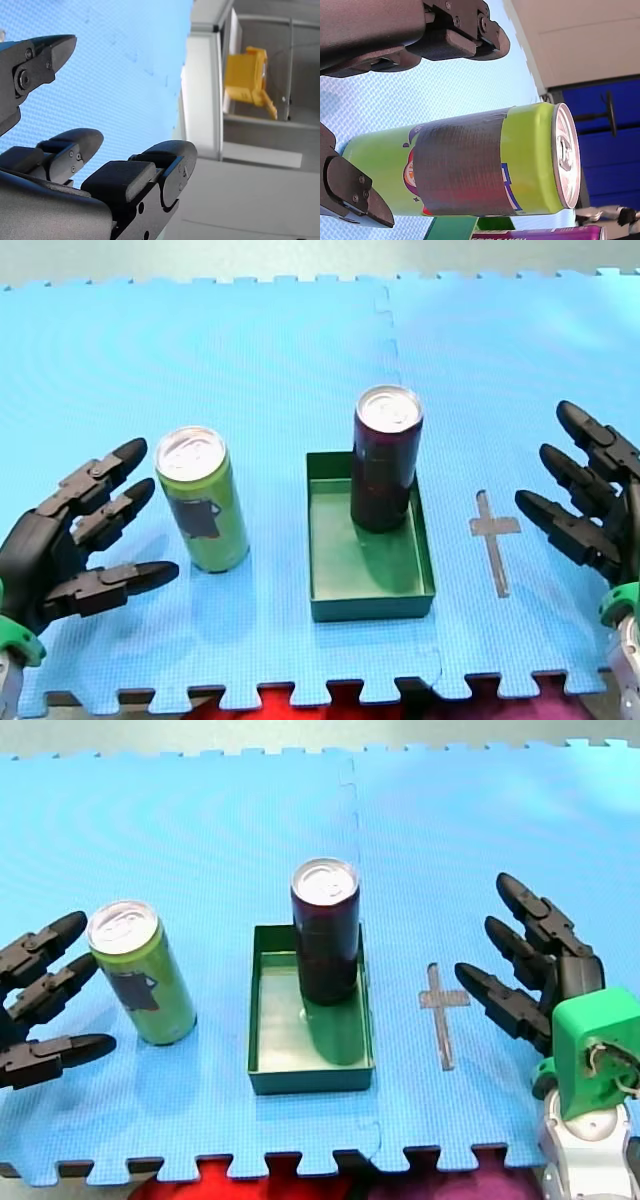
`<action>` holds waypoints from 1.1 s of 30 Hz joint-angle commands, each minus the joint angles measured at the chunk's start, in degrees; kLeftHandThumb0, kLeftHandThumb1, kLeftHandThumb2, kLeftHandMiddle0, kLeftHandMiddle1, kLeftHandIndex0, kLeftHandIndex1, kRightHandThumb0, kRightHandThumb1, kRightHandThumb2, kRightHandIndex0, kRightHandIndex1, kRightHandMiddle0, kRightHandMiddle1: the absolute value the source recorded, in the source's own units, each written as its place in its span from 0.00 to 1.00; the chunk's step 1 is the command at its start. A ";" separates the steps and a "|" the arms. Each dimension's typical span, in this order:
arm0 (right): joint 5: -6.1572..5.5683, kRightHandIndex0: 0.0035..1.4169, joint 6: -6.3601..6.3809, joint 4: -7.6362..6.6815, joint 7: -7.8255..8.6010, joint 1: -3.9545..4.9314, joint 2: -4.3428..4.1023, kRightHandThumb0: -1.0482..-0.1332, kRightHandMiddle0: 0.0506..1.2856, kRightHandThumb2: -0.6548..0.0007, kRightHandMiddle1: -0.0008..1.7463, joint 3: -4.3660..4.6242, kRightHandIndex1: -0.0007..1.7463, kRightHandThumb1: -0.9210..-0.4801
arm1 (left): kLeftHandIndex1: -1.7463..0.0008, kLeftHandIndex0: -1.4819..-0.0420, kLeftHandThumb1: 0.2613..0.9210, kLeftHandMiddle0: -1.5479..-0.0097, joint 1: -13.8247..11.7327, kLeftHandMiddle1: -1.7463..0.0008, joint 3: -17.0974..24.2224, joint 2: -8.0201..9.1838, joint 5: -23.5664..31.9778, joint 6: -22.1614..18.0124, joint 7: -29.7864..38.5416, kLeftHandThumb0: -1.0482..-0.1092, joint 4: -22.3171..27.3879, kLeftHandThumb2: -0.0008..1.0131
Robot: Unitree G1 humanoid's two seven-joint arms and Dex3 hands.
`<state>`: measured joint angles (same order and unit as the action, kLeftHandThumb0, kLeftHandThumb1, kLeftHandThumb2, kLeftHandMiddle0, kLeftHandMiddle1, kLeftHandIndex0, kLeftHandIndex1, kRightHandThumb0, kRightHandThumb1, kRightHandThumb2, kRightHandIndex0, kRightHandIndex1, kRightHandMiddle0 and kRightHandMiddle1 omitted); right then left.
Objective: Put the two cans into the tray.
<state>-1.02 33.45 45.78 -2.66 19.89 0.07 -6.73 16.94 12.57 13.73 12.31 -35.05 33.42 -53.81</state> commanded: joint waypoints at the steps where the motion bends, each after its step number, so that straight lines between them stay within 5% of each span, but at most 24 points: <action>1: -0.26 0.45 -0.31 -0.34 -0.24 0.02 -0.09 0.36 0.43 1.00 0.00 -0.18 0.00 0.44 | 1.00 0.85 0.52 0.84 -0.14 1.00 -0.26 0.19 -0.23 0.53 -0.43 0.21 0.83 0.00; 19: -0.16 0.44 0.01 0.75 -0.53 0.53 -0.01 0.34 0.42 1.00 0.00 -0.15 0.00 0.46 | 1.00 0.87 0.51 0.88 1.79 1.00 -0.97 -1.29 -0.72 2.13 -2.23 0.15 -0.45 0.00; 33: -0.15 0.43 -0.15 -0.87 -0.63 -0.32 0.30 0.34 0.42 1.00 0.00 0.20 0.00 0.47 | 1.00 0.86 0.51 0.88 3.98 1.00 -0.84 -2.94 -0.44 3.23 -3.12 0.12 -2.17 0.00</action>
<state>-1.06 33.23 45.28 -3.26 19.72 0.46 -6.48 20.54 11.50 10.78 11.61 -32.11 30.32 -55.74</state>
